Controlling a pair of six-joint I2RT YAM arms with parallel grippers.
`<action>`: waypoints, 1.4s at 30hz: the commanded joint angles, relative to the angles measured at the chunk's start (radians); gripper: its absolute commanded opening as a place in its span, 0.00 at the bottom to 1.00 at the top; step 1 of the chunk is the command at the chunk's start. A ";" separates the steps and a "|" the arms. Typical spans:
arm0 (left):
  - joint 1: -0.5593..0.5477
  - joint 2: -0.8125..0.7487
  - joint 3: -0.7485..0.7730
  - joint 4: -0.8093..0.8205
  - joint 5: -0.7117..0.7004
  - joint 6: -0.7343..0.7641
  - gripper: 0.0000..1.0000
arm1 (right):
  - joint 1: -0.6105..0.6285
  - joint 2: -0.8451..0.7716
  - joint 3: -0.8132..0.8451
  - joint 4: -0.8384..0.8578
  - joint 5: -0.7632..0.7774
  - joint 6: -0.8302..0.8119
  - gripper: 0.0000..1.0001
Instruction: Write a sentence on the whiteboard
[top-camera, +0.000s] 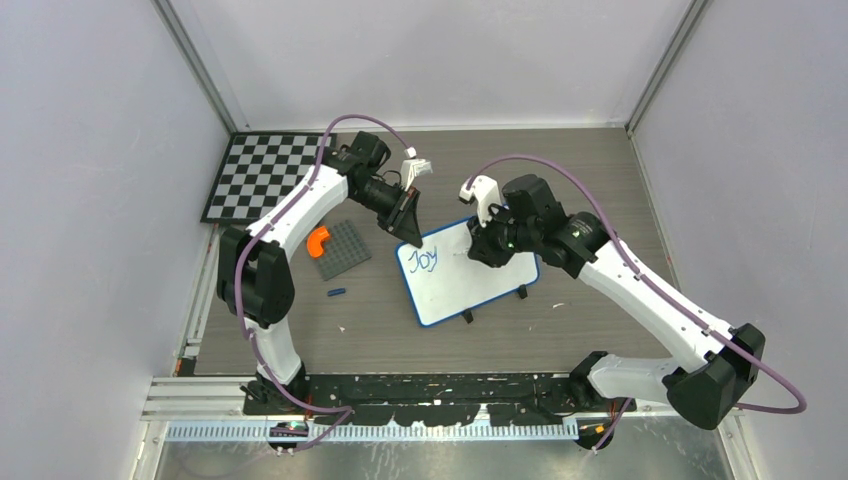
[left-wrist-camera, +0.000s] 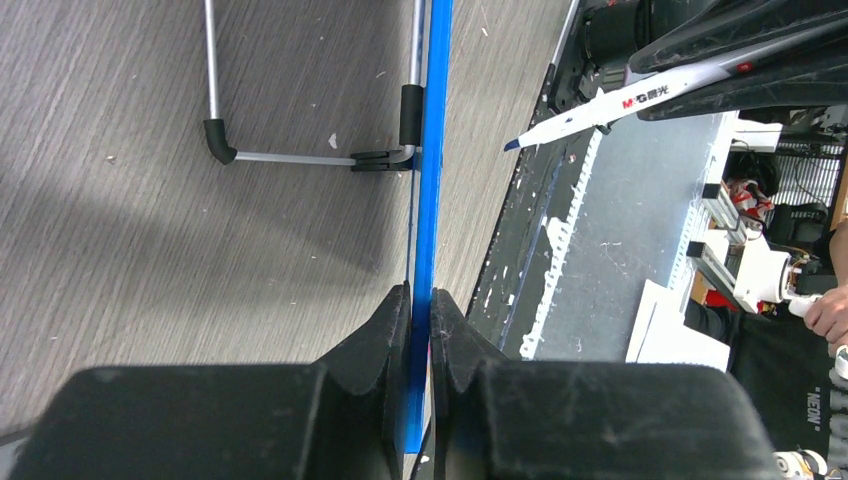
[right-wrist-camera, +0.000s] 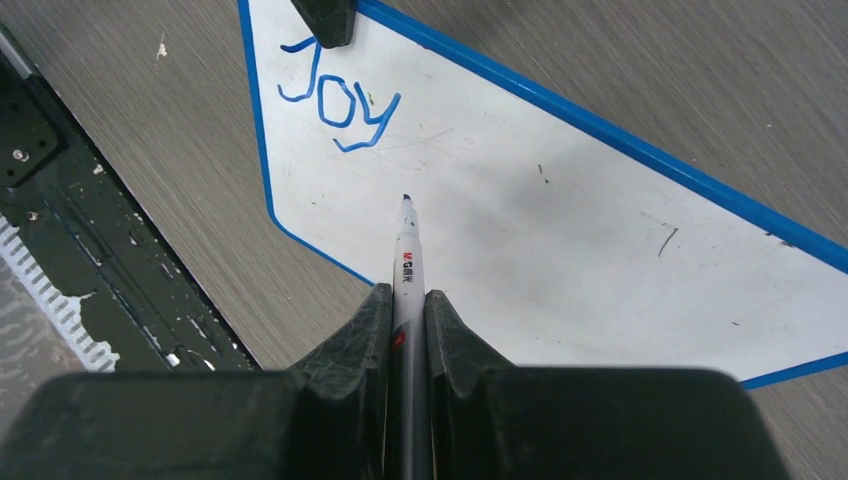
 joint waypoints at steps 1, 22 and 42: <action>-0.018 -0.014 -0.023 0.017 -0.025 -0.011 0.00 | -0.005 -0.022 -0.014 0.064 -0.045 0.038 0.00; -0.021 -0.020 -0.045 0.038 -0.035 -0.018 0.00 | -0.018 -0.001 -0.038 0.113 -0.101 0.093 0.00; -0.023 -0.009 -0.041 0.041 -0.028 -0.026 0.00 | -0.017 -0.001 -0.046 0.121 -0.110 0.071 0.00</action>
